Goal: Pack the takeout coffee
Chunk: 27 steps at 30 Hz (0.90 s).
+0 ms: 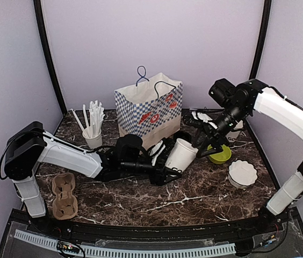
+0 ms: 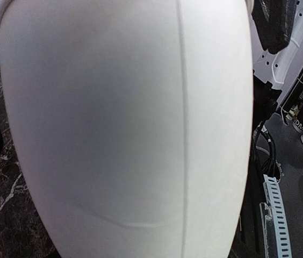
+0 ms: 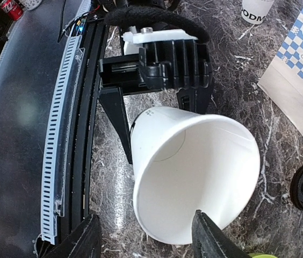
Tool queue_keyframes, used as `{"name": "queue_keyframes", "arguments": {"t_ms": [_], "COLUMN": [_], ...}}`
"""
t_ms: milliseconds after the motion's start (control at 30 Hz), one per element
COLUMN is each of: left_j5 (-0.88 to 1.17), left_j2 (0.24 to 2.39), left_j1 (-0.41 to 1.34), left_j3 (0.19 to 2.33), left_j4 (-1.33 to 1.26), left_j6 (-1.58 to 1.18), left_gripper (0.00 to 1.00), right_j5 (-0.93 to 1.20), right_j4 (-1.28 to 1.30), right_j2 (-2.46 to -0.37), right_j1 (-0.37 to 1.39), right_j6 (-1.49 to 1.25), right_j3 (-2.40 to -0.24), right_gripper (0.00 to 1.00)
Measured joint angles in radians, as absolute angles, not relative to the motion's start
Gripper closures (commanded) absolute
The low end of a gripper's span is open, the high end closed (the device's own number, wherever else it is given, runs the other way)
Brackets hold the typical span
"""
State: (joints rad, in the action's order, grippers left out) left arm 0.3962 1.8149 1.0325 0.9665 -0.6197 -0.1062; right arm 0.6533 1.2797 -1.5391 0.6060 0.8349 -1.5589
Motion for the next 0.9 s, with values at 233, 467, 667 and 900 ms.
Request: {"name": "queue_keyframes", "arguments": {"t_ms": [233, 467, 667, 900], "left_j5": [0.397, 0.352, 0.187, -0.049], "left_j2": [1.815, 1.81, 1.649, 1.329], "left_j1": [1.032, 1.032, 1.032, 1.032], "left_j3": [0.966, 0.962, 0.836, 0.797], "left_j4": [-0.62, -0.621, -0.574, -0.41], "left_j6": [-0.109, -0.107, -0.065, -0.005], "left_gripper": [0.35, 0.14, 0.02, 0.01], "right_j5": [0.657, 0.633, 0.489, 0.261], "right_j4": [1.278, 1.274, 1.219, 1.129], "right_j2": [-1.577, -1.606, -1.606, -1.633], "right_j1": [0.666, 0.683, 0.688, 0.755], "right_j6": [0.832, 0.808, 0.771, 0.743], "right_j3": [-1.565, -1.597, -1.608, -1.563], "right_gripper": [0.9, 1.0, 1.0, 1.0]}}
